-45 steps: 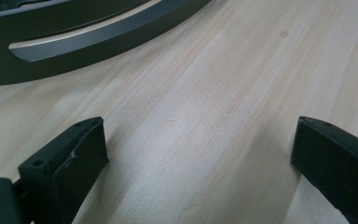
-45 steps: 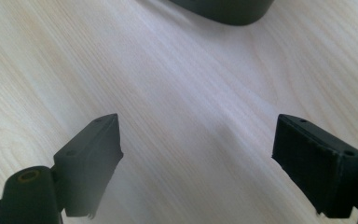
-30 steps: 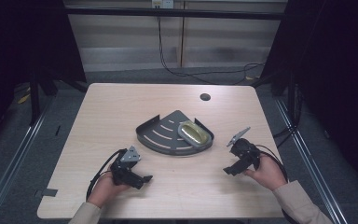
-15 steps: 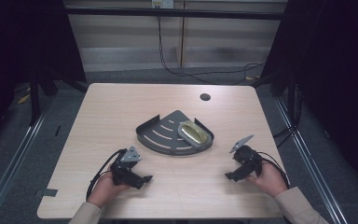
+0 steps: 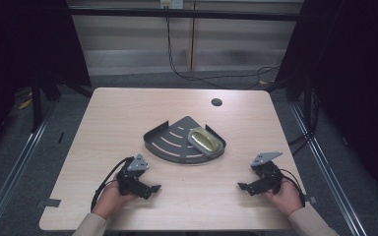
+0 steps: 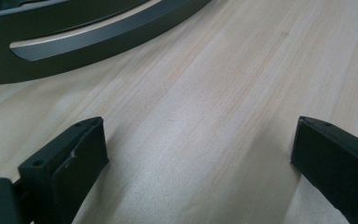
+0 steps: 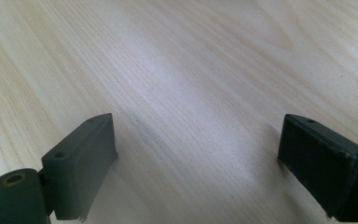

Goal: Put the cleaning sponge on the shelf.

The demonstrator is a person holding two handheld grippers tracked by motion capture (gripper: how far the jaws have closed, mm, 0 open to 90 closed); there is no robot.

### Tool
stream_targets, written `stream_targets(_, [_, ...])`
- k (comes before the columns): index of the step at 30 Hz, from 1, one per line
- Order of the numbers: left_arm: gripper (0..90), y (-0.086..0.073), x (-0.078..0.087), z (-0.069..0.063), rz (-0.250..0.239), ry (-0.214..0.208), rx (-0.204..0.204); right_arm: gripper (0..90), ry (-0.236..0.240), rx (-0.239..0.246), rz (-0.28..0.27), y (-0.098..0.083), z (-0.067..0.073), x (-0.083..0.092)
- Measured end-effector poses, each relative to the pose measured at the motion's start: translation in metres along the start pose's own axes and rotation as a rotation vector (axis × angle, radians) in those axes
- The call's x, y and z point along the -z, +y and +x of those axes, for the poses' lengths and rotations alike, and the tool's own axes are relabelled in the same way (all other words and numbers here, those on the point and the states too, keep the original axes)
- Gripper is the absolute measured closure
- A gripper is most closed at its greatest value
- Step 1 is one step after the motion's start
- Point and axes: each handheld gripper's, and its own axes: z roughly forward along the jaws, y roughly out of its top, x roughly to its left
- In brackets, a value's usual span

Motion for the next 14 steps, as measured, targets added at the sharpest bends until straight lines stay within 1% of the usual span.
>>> stream_targets(1, [3.1, 0.0001, 0.0001, -0.0001, 0.001, 0.002, 0.0, 10.1, 0.0, 0.0, -0.021, -0.0024, -0.0001, -0.0001])
stream_targets(5, [3.1, 0.0, 0.0, 0.0, 0.0, 0.0, 0.0, 9.8, 0.002, 0.009, -0.069, -0.0085, -0.0012, 0.0001])
stream_targets(7, [3.1, 0.0, 0.0001, -0.0001, 0.001, 0.002, 0.0, 9.8, 0.002, 0.012, -0.076, -0.0093, -0.0015, -0.0001])
stream_targets(11, [3.0, 0.0, 0.0, 0.0, 0.0, 0.0, 0.0, 9.9, 0.002, 0.004, -0.064, -0.0077, -0.0009, -0.0001])
stream_targets(14, [3.0, 0.0, 0.0, 0.0001, 0.0, 0.001, 0.0, 10.0, -0.003, -0.005, -0.029, -0.004, 0.0001, 0.0002])
